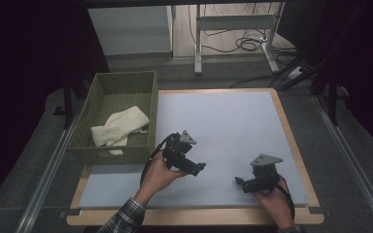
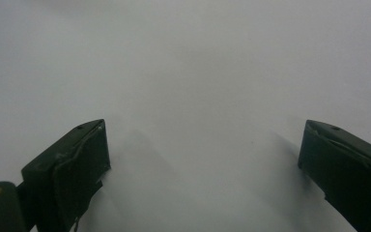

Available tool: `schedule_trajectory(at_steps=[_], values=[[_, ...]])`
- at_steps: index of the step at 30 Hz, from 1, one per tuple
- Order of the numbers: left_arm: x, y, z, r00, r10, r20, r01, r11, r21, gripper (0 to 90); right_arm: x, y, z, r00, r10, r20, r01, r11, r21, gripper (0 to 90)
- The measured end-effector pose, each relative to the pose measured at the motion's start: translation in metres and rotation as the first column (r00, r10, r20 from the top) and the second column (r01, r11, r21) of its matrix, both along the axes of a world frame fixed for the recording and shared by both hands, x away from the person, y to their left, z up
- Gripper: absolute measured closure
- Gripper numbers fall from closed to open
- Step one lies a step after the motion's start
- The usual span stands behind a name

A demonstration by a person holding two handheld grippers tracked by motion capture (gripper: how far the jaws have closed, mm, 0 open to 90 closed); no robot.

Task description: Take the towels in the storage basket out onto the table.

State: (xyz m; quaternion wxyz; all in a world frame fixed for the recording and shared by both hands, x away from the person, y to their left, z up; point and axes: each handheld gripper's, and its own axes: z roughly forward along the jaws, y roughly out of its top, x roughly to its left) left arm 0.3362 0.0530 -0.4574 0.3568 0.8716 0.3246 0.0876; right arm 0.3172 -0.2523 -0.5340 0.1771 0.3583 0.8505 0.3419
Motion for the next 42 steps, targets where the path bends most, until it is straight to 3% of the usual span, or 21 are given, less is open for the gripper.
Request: schedule_trajectory(at_steps=[10,19,24,37,40,42], values=[[0.017,-0.003,0.025,0.9999,-0.01,0.005,0.01,0.9994,0.034,1.3,0.0,0.0,0.0,1.0,0.0,0.003,0.0,1.0,0.002,4.2],[0.035,0.006,0.043,0.9998,0.016,-0.01,-0.015,0.9967,0.08,1.2,0.0,0.0,0.0,1.0,-0.002,0.001,0.002,1.0,0.003,4.2],[0.047,0.018,0.052,0.9988,0.048,-0.008,-0.047,0.9934,0.105,1.2,0.0,0.0,0.0,1.0,-0.002,0.001,0.002,1.0,0.003,4.2],[0.067,0.047,0.069,0.9938,0.11,-0.01,-0.108,0.9876,0.114,1.7,0.0,0.0,0.0,1.0,-0.002,0.0,0.002,1.0,0.003,4.2],[0.072,0.058,0.074,0.9909,0.133,-0.018,-0.131,0.9855,0.108,1.8,0.0,0.0,0.0,1.0,-0.002,0.001,0.002,1.0,0.003,4.2],[0.078,0.072,0.076,0.9853,0.168,-0.03,-0.164,0.9803,0.11,1.8,0.0,0.0,0.0,1.0,-0.002,0.002,0.002,1.0,0.002,4.2]])
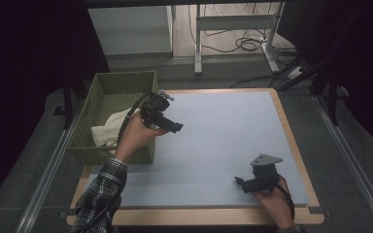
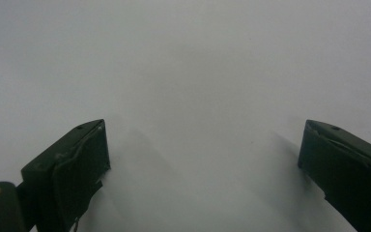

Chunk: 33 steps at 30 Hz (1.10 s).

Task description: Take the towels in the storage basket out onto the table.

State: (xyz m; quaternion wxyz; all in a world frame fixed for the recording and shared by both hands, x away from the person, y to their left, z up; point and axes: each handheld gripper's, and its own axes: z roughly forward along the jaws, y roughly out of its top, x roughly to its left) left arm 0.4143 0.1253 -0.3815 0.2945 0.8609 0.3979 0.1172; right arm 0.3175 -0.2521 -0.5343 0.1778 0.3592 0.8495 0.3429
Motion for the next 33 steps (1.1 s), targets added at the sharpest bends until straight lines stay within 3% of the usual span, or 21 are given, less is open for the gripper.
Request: schedule_trajectory(at_steps=[14,23,33], values=[[0.021,0.055,-0.01,0.9924,0.122,-0.015,-0.122,0.9918,0.038,2.4,0.0,0.0,0.0,1.0,0.0,-0.002,0.0,1.0,0.001,4.2],[0.032,0.095,-0.026,0.9813,0.191,-0.027,-0.19,0.9813,0.03,2.0,0.0,0.0,0.0,1.0,0.0,-0.002,0.0,1.0,0.001,4.2],[0.048,0.13,-0.049,0.9642,0.257,-0.068,-0.252,0.9652,0.069,0.4,0.0,0.0,0.0,1.0,0.001,-0.002,-0.001,1.0,0.0,4.2]])
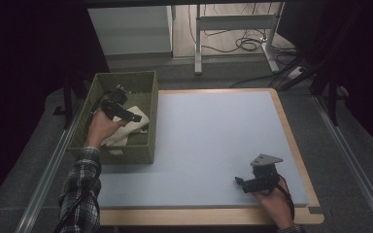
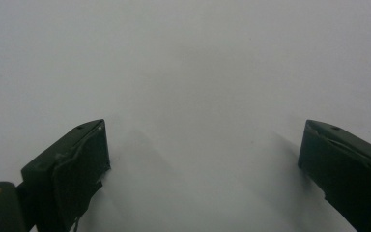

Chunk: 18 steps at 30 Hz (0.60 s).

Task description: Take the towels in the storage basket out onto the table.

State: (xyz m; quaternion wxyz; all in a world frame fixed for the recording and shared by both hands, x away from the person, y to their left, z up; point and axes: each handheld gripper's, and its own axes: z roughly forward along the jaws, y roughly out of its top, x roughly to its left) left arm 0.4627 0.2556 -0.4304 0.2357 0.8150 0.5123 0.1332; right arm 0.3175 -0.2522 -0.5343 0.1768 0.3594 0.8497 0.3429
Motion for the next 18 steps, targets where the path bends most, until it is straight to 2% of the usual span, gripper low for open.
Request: schedule_trajectory(at_steps=[6,11,18], values=[[0.01,0.019,-0.015,0.9985,0.031,-0.046,-0.03,0.9995,0.012,0.3,0.0,0.0,0.0,1.0,0.0,-0.001,0.0,1.0,0.0,4.2],[0.015,0.027,-0.028,0.9965,0.045,-0.07,-0.043,0.9989,0.018,0.7,0.0,0.0,0.0,1.0,0.0,0.0,0.0,1.0,0.0,4.2],[0.027,0.035,-0.048,0.9899,0.064,-0.127,-0.056,0.9964,0.063,0.9,0.0,0.0,0.0,1.0,0.0,0.0,0.0,1.0,0.001,4.2]])
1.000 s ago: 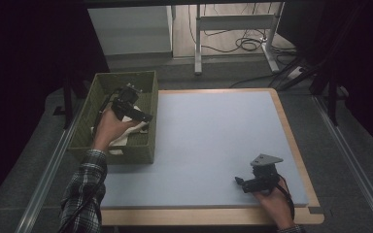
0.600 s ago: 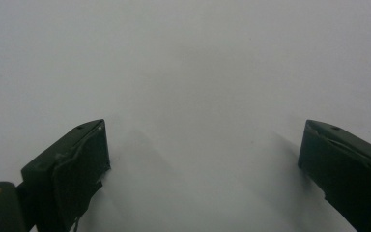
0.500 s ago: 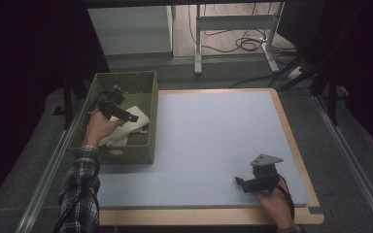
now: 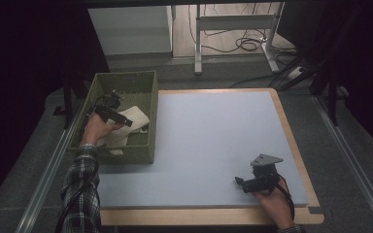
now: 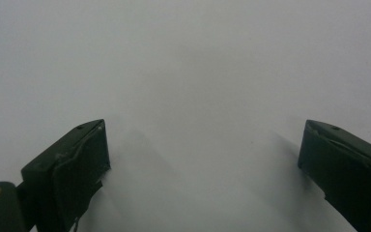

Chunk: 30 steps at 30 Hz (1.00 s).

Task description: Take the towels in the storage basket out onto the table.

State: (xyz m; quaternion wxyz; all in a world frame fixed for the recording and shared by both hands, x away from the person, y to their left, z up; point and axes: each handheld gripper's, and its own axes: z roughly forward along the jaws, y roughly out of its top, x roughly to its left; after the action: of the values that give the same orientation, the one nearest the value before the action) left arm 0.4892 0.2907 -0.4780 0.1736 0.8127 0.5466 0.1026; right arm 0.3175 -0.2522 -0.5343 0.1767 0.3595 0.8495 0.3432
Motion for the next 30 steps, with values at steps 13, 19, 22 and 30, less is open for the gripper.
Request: schedule_trajectory(at_steps=[13,19,22,30], values=[[0.016,0.005,-0.036,0.9847,0.044,-0.168,-0.034,0.9976,0.061,7.1,0.0,0.0,0.0,1.0,0.0,0.001,0.0,1.0,0.0,4.2],[0.012,0.01,-0.03,0.9805,0.07,-0.184,-0.068,0.9976,0.014,38.0,0.0,0.0,0.0,1.0,0.0,0.001,0.0,1.0,-0.001,4.2],[0.01,0.011,-0.028,0.981,0.07,-0.181,-0.071,0.9975,0.003,66.5,0.0,0.0,0.0,1.0,0.0,0.001,0.0,1.0,-0.001,4.2],[0.008,0.016,-0.021,0.9866,0.078,-0.143,-0.085,0.9954,-0.044,85.0,0.0,0.0,0.0,1.0,0.0,0.0,0.0,1.0,0.0,4.2]])
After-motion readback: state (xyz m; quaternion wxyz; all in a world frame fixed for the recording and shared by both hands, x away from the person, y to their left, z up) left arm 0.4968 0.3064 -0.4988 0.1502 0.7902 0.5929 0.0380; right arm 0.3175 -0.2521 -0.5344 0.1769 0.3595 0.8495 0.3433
